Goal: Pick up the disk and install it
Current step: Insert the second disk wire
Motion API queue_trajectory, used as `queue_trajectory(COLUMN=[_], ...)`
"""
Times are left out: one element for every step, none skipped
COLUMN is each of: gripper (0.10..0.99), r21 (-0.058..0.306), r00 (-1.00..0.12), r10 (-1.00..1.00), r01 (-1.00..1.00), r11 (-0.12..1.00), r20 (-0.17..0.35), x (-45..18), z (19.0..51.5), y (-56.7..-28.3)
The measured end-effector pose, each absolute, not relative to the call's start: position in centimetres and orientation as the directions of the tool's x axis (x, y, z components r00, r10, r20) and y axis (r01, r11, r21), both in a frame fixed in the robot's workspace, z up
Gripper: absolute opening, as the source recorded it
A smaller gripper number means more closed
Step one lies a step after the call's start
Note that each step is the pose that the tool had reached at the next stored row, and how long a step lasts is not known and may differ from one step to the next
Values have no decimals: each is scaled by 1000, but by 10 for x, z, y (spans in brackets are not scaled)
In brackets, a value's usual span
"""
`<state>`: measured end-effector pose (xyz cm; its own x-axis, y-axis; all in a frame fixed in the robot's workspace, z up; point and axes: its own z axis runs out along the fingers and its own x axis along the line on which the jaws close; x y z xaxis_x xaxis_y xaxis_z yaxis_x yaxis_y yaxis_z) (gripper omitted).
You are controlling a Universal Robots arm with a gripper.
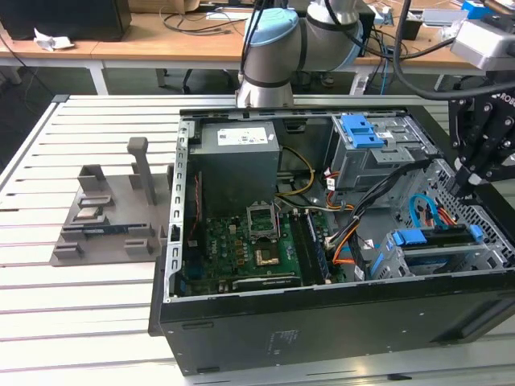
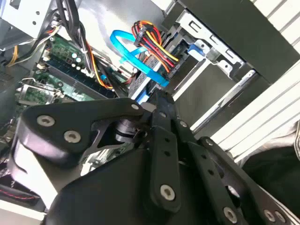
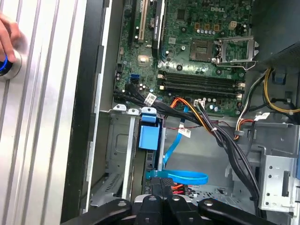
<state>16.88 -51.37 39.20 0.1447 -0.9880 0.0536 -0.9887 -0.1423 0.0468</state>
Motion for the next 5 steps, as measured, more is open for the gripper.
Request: queue_trajectory(gripper=[106, 106, 106, 106, 106], r21=[47, 47, 47, 47, 47], r00=[145, 145, 145, 145, 145], r10=[-988, -988, -988, -988, -988], r01=[-989, -989, -989, -989, -989], r11=[-142, -142, -142, -142, -142], r20=[54, 54, 54, 54, 54], x=[169, 169, 169, 169, 169], z=[392, 392, 392, 392, 392], y=[-514, -514, -514, -514, -514])
